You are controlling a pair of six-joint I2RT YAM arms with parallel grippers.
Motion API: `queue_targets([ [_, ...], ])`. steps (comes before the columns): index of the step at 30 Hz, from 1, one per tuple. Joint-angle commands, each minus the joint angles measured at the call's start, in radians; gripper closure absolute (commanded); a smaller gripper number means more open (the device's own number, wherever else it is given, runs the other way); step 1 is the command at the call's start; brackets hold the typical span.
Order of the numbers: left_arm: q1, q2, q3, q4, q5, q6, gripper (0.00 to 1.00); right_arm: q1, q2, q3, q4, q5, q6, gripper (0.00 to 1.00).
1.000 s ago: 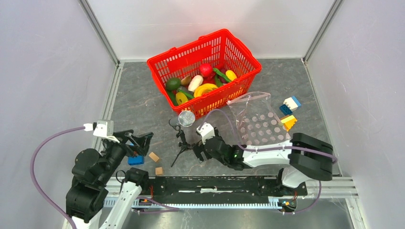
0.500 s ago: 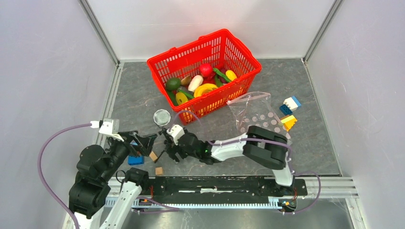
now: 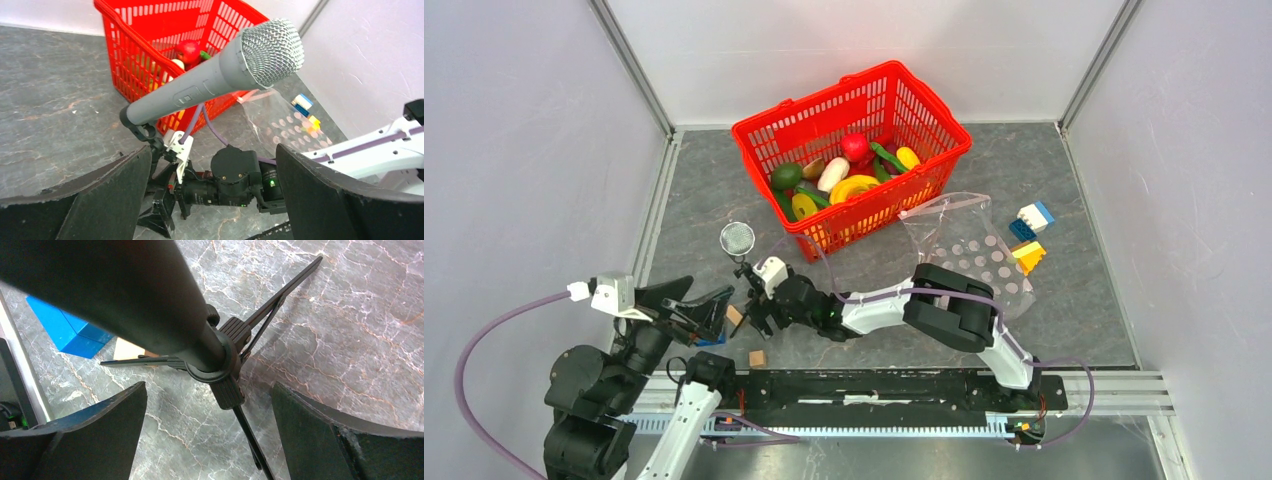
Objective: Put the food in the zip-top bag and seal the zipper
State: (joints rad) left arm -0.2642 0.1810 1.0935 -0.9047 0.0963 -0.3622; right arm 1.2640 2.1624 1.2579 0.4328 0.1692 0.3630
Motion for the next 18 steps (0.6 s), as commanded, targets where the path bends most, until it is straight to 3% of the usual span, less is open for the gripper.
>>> queue_targets([
  [1,0.0,0.006,0.012,0.026,0.124,-0.023,0.0,0.002,-0.09,-0.109,0.082,-0.036,0.005,0.02],
  [10,0.008,0.038,-0.005,0.11,0.391,0.005,0.0,0.009,-0.385,-0.4,0.178,-0.144,-0.034,0.02],
  [14,0.054,0.059,-0.045,0.115,0.593,-0.008,0.0,0.021,-0.552,-0.589,0.208,-0.05,0.026,0.02],
  [18,0.124,-0.002,-0.105,0.118,0.617,-0.052,0.0,0.033,-0.743,-0.789,0.191,0.023,0.076,0.02],
])
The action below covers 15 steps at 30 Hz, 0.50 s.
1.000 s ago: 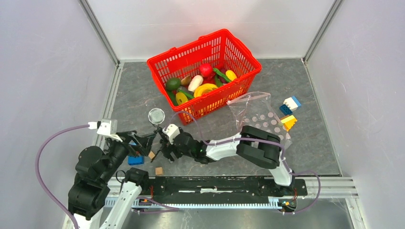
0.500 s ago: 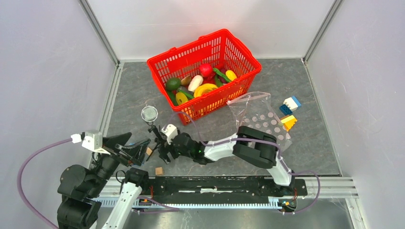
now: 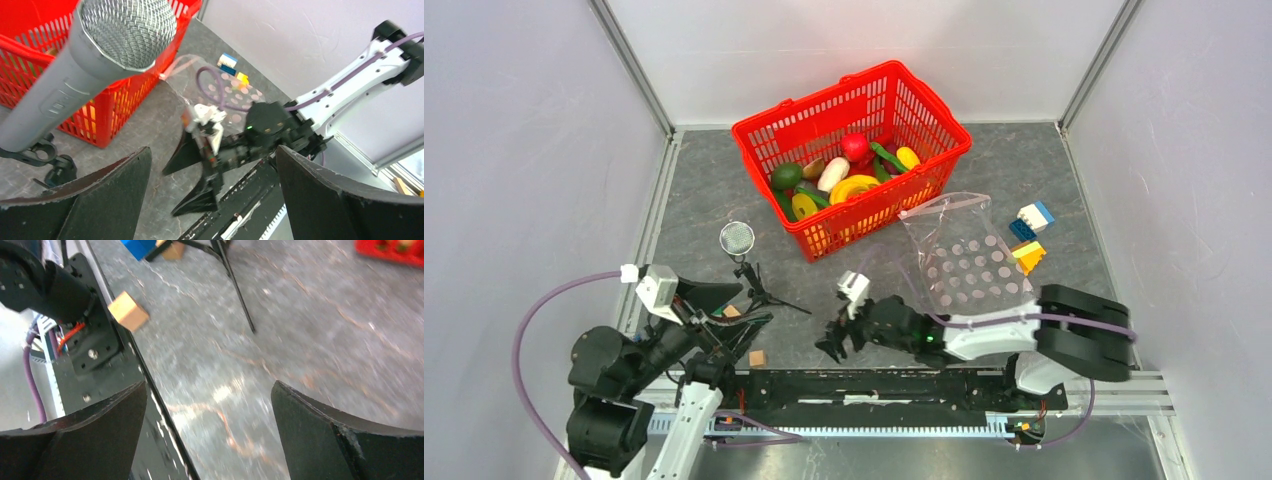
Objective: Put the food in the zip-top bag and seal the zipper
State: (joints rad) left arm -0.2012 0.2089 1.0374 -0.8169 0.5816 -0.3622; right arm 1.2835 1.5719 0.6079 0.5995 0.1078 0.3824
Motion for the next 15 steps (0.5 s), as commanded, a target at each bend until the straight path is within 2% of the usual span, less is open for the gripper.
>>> queue_targets([
  [1,0.085,-0.031,-0.061,0.03,0.15,-0.068,0.0,0.017,-0.204,-0.174,0.006,0.095,0.066,0.02],
  [8,0.186,-0.061,-0.109,0.044,0.129,-0.131,0.0,0.037,-0.484,-0.233,-0.199,0.179,0.061,0.02],
  [14,0.2,-0.061,-0.143,-0.006,0.095,-0.105,0.0,0.037,-0.59,-0.199,-0.339,0.288,0.041,0.02],
  [15,0.232,-0.055,-0.148,-0.017,0.091,-0.104,0.0,0.037,-0.604,-0.194,-0.354,0.308,0.04,0.02],
])
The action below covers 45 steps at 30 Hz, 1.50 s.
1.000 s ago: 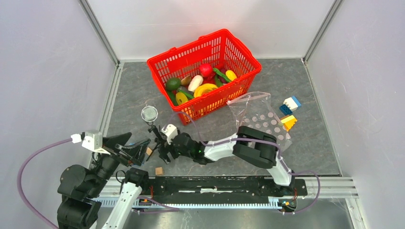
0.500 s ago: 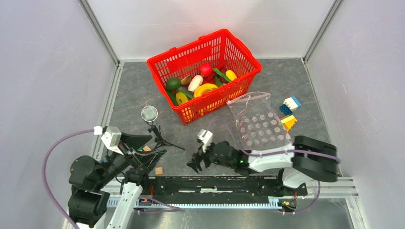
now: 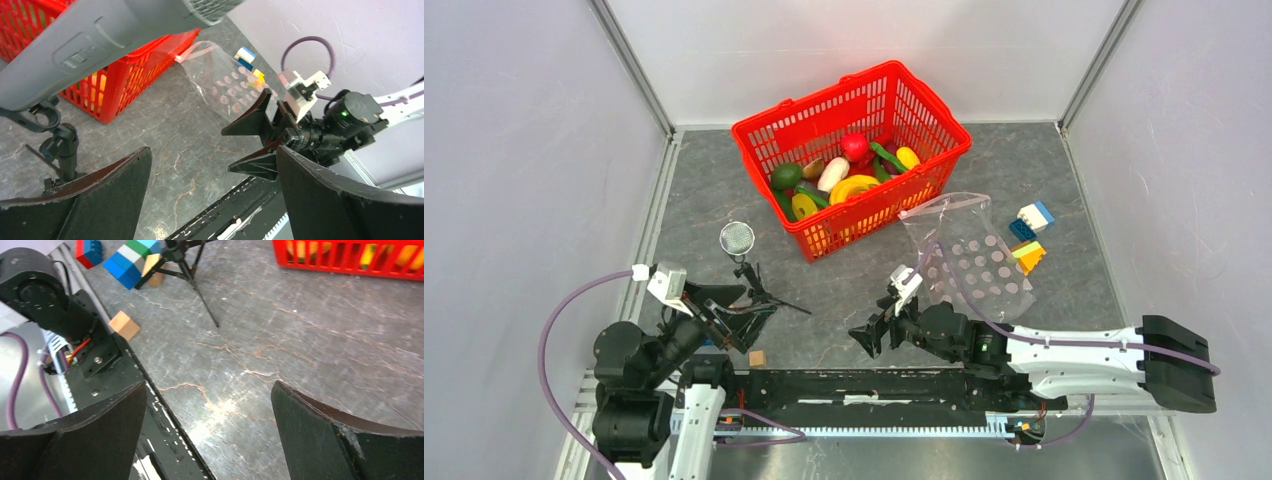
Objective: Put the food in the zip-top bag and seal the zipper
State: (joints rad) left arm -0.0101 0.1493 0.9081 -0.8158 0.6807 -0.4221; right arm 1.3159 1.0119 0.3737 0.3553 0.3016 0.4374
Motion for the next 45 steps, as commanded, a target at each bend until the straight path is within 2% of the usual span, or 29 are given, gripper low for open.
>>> queue_targets([
  [1,0.047,0.008,-0.019,-0.03,-0.023,-0.04,0.0,0.005,-0.053,0.044,-0.128,0.132,-0.017,0.02],
  [4,0.056,0.008,-0.039,-0.033,-0.05,-0.06,0.0,0.005,-0.082,0.049,-0.168,0.183,-0.017,0.02],
  [9,0.075,0.005,-0.096,-0.056,-0.175,-0.036,0.0,0.005,-0.123,0.023,-0.18,0.219,-0.013,0.02],
  [19,0.137,0.008,-0.083,-0.073,-0.231,-0.021,0.0,0.006,-0.146,-0.001,-0.186,0.271,-0.052,0.02],
  [22,0.137,0.067,0.108,-0.076,-0.221,-0.026,0.0,0.005,-0.147,0.007,-0.197,0.284,-0.069,0.02],
  [25,0.144,0.221,0.467,-0.141,-0.255,0.011,0.0,0.005,-0.159,0.017,-0.215,0.281,-0.072,0.02],
  [28,0.15,0.334,0.745,-0.178,-0.324,0.063,0.0,0.005,-0.194,0.011,-0.213,0.276,-0.069,0.02],
  [31,0.156,0.462,0.878,-0.111,-0.217,0.024,0.0,0.005,-0.23,-0.005,-0.209,0.281,-0.062,0.02],
  [35,0.247,0.584,0.888,0.068,0.002,-0.083,0.0,0.005,-0.27,-0.015,-0.223,0.306,-0.05,0.02],
  [38,0.311,0.641,0.882,0.246,0.136,-0.225,0.0,0.005,-0.297,-0.019,-0.253,0.364,-0.042,0.02],
  [42,0.38,0.691,0.892,0.436,0.193,-0.392,0.0,0.005,-0.312,-0.003,-0.292,0.41,-0.045,0.02],
  [45,0.422,0.732,0.881,0.502,0.183,-0.431,0.0,0.005,-0.311,0.013,-0.318,0.436,-0.047,0.02],
])
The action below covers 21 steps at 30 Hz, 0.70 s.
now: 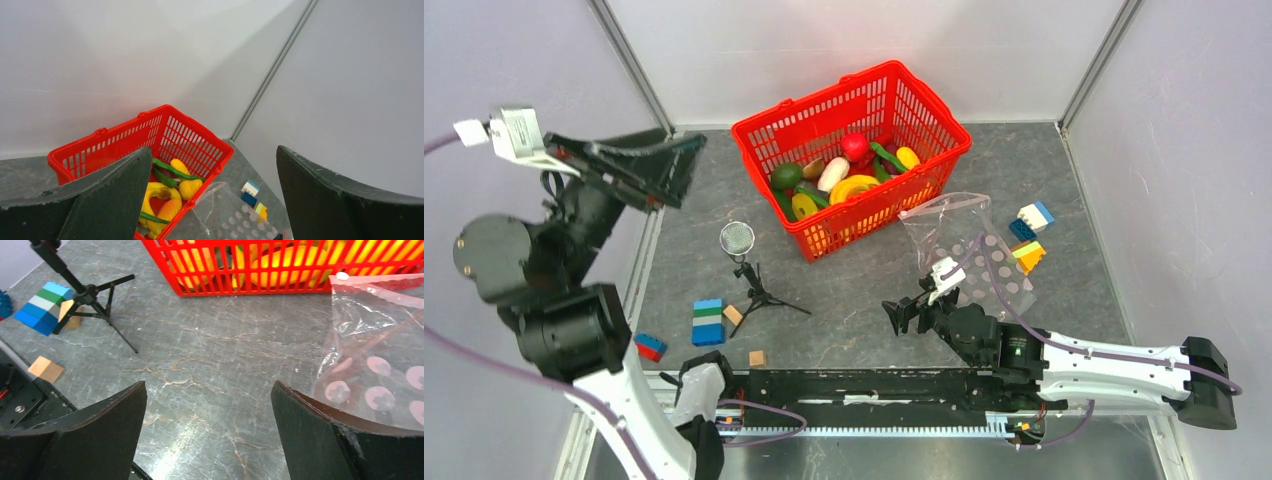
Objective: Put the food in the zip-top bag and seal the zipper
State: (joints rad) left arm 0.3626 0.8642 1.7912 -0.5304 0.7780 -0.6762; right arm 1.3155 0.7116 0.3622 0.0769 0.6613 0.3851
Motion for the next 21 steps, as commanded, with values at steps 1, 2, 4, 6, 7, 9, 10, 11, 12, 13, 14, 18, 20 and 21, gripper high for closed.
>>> queue_targets([
  [1,0.053,0.031,-0.02,0.249,0.095,-0.195,0.0,0.006,-0.01,0.028,-0.044,0.081,0.005,0.02],
  [2,0.053,0.044,-0.037,0.268,0.09,-0.191,0.0,0.005,-0.009,0.032,-0.045,0.084,0.005,0.02],
  [4,0.052,0.075,-0.049,0.245,0.051,-0.143,0.0,0.005,-0.002,0.038,-0.044,0.085,0.007,0.02],
  [6,0.05,0.135,-0.037,0.217,0.042,-0.098,0.0,0.005,0.008,0.045,-0.043,0.076,0.009,0.02],
  [7,0.05,0.179,-0.001,0.144,0.002,-0.035,0.0,0.005,0.015,0.051,-0.045,0.071,0.011,0.02],
  [9,0.042,0.267,0.05,0.066,-0.059,0.025,0.0,0.004,0.024,0.057,-0.048,0.06,0.013,0.02],
  [10,0.029,0.306,0.065,0.051,-0.089,0.045,0.0,0.005,0.027,0.057,-0.046,0.055,0.013,0.02],
  [11,0.008,0.359,0.09,0.027,-0.137,0.074,0.0,0.005,0.031,0.057,-0.043,0.05,0.014,0.02],
  [12,-0.025,0.419,0.129,-0.034,-0.2,0.121,0.0,0.005,0.034,0.057,-0.042,0.045,0.017,0.02],
  [13,-0.065,0.474,0.191,-0.088,-0.259,0.151,0.0,0.005,0.04,0.057,-0.039,0.039,0.017,0.02],
  [14,-0.108,0.548,0.267,-0.163,-0.326,0.202,0.0,0.005,0.044,0.057,-0.037,0.032,0.017,0.02],
  [18,-0.307,0.779,0.53,-0.365,-0.534,0.319,0.0,0.005,0.065,0.073,-0.042,0.018,0.015,0.02],
  [20,-0.328,0.796,0.539,-0.352,-0.536,0.288,0.0,0.006,0.068,0.08,-0.05,0.018,0.016,0.02],
  [21,-0.345,0.784,0.528,-0.319,-0.558,0.285,0.0,0.005,0.065,0.078,-0.049,0.017,0.017,0.02],
])
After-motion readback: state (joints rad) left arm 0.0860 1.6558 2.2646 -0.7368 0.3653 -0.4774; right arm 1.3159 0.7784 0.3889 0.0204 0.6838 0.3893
